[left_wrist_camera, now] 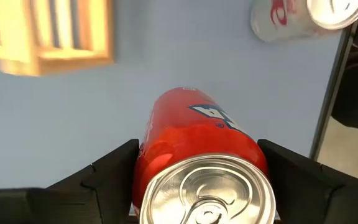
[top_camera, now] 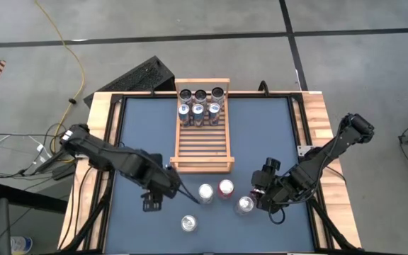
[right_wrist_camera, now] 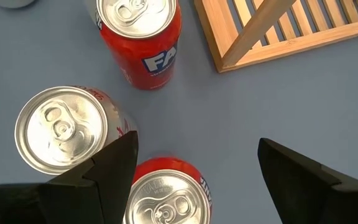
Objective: Place canned beverage on shelf
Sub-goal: Put the left orange soda can on the shelf
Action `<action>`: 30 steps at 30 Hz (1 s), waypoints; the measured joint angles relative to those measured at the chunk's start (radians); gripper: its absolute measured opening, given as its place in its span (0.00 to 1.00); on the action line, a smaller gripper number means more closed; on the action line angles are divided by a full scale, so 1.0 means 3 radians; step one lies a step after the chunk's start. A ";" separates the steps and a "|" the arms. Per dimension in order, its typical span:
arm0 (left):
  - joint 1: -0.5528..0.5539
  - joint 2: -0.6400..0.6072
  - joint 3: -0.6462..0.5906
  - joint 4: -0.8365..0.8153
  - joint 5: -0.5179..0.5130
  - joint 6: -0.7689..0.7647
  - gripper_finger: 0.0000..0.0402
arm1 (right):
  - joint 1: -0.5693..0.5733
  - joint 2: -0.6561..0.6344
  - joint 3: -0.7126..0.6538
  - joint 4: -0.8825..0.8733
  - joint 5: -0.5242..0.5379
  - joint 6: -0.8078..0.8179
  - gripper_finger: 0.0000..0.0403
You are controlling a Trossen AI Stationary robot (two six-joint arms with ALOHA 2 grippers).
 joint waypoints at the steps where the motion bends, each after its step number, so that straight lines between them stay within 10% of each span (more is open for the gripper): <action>1: 0.0038 0.0000 0.0090 -0.0087 -0.0025 0.0056 0.70 | 0.0000 0.0000 0.0000 0.0001 0.0000 0.0000 0.79; 30: 0.2181 0.0063 0.1113 -0.0335 -0.0043 0.2579 0.70 | 0.0000 0.0000 -0.0004 0.0017 0.0001 0.0003 0.79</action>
